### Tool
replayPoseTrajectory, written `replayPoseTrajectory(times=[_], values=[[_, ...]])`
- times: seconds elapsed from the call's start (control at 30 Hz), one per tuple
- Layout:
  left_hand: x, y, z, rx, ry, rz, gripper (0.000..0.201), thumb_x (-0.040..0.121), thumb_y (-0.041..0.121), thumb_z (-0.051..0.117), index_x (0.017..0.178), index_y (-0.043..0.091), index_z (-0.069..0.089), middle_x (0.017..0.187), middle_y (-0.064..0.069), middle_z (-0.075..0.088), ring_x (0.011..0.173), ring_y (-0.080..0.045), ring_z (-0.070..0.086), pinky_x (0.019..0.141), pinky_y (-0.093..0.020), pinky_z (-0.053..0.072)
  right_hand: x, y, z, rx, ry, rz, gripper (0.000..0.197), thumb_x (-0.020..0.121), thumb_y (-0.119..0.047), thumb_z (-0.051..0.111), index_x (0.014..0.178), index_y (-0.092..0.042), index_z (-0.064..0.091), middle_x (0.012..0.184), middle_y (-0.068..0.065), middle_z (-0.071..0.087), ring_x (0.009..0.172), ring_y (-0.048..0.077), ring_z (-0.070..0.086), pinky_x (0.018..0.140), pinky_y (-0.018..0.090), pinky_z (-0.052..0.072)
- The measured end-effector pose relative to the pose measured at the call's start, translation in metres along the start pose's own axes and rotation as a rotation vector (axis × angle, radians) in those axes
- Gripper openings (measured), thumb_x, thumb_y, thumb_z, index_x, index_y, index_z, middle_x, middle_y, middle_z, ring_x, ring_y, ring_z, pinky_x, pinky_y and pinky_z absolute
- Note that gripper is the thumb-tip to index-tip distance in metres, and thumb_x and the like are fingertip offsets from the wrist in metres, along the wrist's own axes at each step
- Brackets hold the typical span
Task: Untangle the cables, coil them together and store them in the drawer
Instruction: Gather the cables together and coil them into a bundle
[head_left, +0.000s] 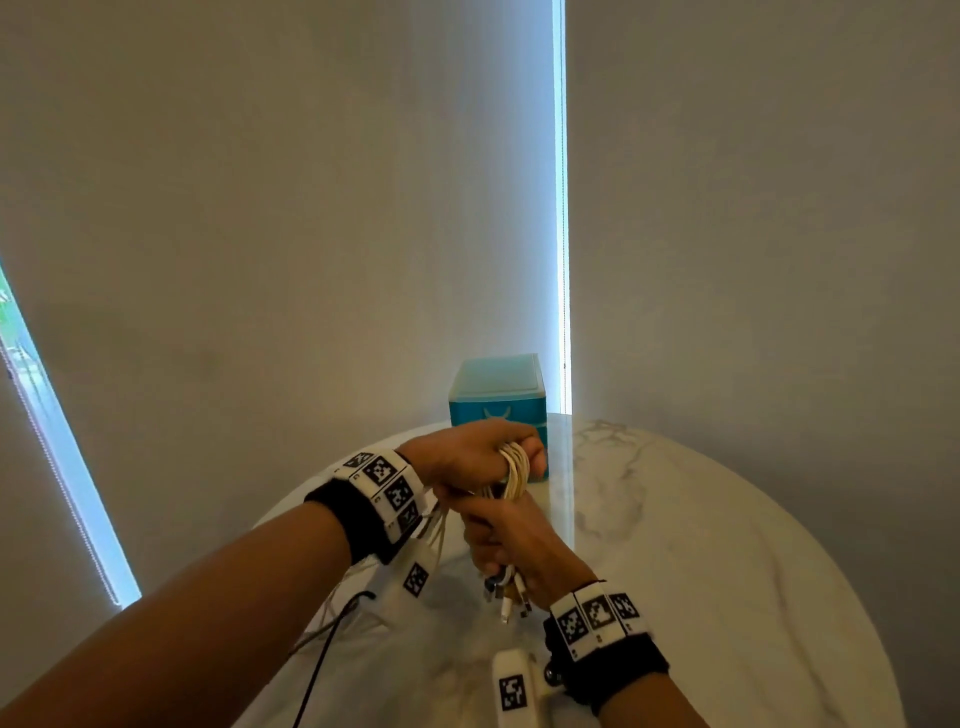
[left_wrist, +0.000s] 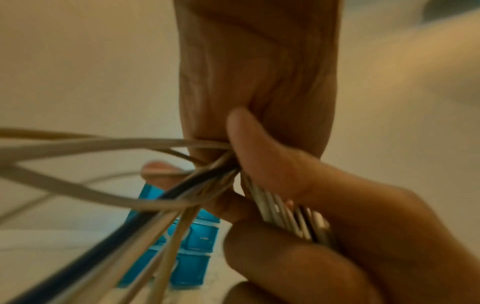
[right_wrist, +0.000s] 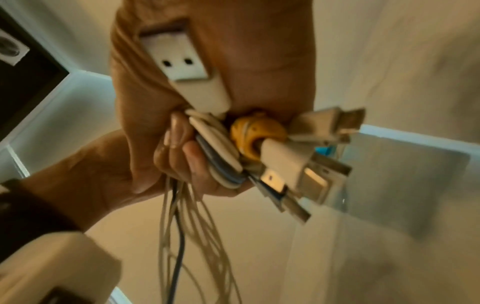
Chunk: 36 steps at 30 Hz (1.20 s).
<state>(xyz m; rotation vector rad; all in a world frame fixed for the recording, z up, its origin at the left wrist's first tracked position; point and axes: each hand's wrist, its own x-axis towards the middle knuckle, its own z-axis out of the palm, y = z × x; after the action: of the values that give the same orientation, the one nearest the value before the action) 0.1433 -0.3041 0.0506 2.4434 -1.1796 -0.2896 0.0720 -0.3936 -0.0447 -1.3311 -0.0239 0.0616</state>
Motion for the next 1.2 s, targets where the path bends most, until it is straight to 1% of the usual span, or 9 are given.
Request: replayPoseTrajectory(times=[0.2, 0.3, 0.37, 0.43, 0.57, 0.67, 0.87, 1.03, 1.2], values=[[-0.003, 0.008, -0.015, 0.001, -0.048, 0.012, 0.025, 0.113, 0.029, 0.045, 0.107, 0.026, 0.070, 0.109, 0.012, 0.071, 0.111, -0.014, 0.065, 0.107, -0.044, 0.052, 0.007, -0.005, 0.014, -0.008, 0.107, 0.003, 0.039, 0.101, -0.014, 0.067, 0.065, -0.015, 0.052, 0.049, -0.003, 0.044, 0.041, 0.012, 0.036, 0.044, 0.026, 0.033], [-0.007, 0.011, -0.020, -0.021, -0.037, 0.055, 0.024, 0.113, 0.020, 0.046, 0.110, 0.013, 0.068, 0.106, 0.011, 0.071, 0.106, -0.010, 0.066, 0.099, -0.031, 0.053, 0.007, -0.015, 0.022, -0.110, 0.156, -0.019, 0.030, 0.094, -0.026, 0.078, 0.072, -0.015, 0.062, 0.051, -0.002, 0.048, 0.044, 0.014, 0.038, 0.048, 0.029, 0.035], [-0.009, 0.010, -0.027, 0.040, -0.017, 0.049, 0.016, 0.109, 0.015, 0.050, 0.108, 0.015, 0.067, 0.108, 0.010, 0.072, 0.109, -0.014, 0.067, 0.101, -0.036, 0.055, 0.013, -0.020, 0.027, -0.247, 0.210, 0.022, 0.032, 0.096, -0.029, 0.076, 0.072, -0.014, 0.062, 0.048, -0.004, 0.052, 0.045, 0.014, 0.043, 0.051, 0.030, 0.039], [-0.013, 0.009, -0.035, 0.235, -0.041, 0.050, 0.018, 0.101, 0.012, 0.056, 0.104, 0.028, 0.064, 0.112, 0.012, 0.071, 0.112, -0.018, 0.065, 0.103, -0.046, 0.055, 0.015, -0.025, 0.026, -0.396, 0.211, 0.020, 0.031, 0.096, -0.031, 0.075, 0.071, -0.017, 0.062, 0.047, -0.007, 0.056, 0.047, 0.013, 0.047, 0.054, 0.030, 0.043], [-0.025, 0.021, -0.046, 0.868, 0.031, 0.123, 0.040, 0.087, 0.019, 0.070, 0.120, 0.042, 0.068, 0.121, 0.015, 0.069, 0.114, -0.014, 0.059, 0.096, -0.035, 0.039, 0.005, -0.025, 0.019, -0.590, 0.095, -0.139, 0.030, 0.086, -0.045, 0.083, 0.099, -0.021, 0.070, 0.071, -0.006, 0.068, 0.048, 0.000, 0.056, 0.051, 0.019, 0.046], [-0.029, 0.033, -0.052, 0.984, 0.196, 0.214, 0.036, 0.084, 0.025, 0.077, 0.115, 0.042, 0.071, 0.122, 0.017, 0.068, 0.108, -0.011, 0.059, 0.091, -0.033, 0.033, 0.004, -0.029, 0.020, -0.578, 0.044, -0.162, 0.021, 0.089, -0.048, 0.077, 0.084, -0.027, 0.080, 0.082, 0.002, 0.079, 0.064, 0.013, 0.064, 0.062, 0.033, 0.055], [-0.041, 0.048, -0.056, 1.092, 0.351, 0.265, 0.019, 0.097, 0.032, 0.068, 0.115, 0.027, 0.067, 0.105, 0.007, 0.067, 0.089, -0.014, 0.064, 0.070, -0.026, 0.035, 0.003, -0.040, 0.020, -0.647, 0.135, -0.252, 0.016, 0.100, -0.031, 0.065, 0.092, -0.021, 0.074, 0.084, -0.007, 0.081, 0.077, 0.007, 0.075, 0.088, 0.033, 0.062], [-0.043, 0.049, -0.053, 1.091, 0.333, 0.276, 0.019, 0.100, 0.024, 0.069, 0.117, 0.020, 0.063, 0.108, 0.002, 0.064, 0.088, -0.015, 0.064, 0.068, -0.025, 0.035, -0.001, -0.052, 0.022, -0.675, 0.029, -0.152, 0.014, 0.101, -0.034, 0.070, 0.096, -0.022, 0.076, 0.081, -0.008, 0.078, 0.058, 0.005, 0.060, 0.062, 0.024, 0.053], [-0.052, 0.040, -0.046, 0.724, 0.575, 0.303, 0.022, 0.097, 0.030, 0.072, 0.119, 0.030, 0.067, 0.117, 0.005, 0.062, 0.106, -0.014, 0.057, 0.076, -0.026, 0.043, -0.004, -0.064, 0.002, -0.692, 0.013, -0.265, 0.024, 0.108, -0.034, 0.061, 0.119, -0.014, 0.071, 0.086, -0.011, 0.081, 0.066, -0.002, 0.070, 0.065, 0.014, 0.051]])
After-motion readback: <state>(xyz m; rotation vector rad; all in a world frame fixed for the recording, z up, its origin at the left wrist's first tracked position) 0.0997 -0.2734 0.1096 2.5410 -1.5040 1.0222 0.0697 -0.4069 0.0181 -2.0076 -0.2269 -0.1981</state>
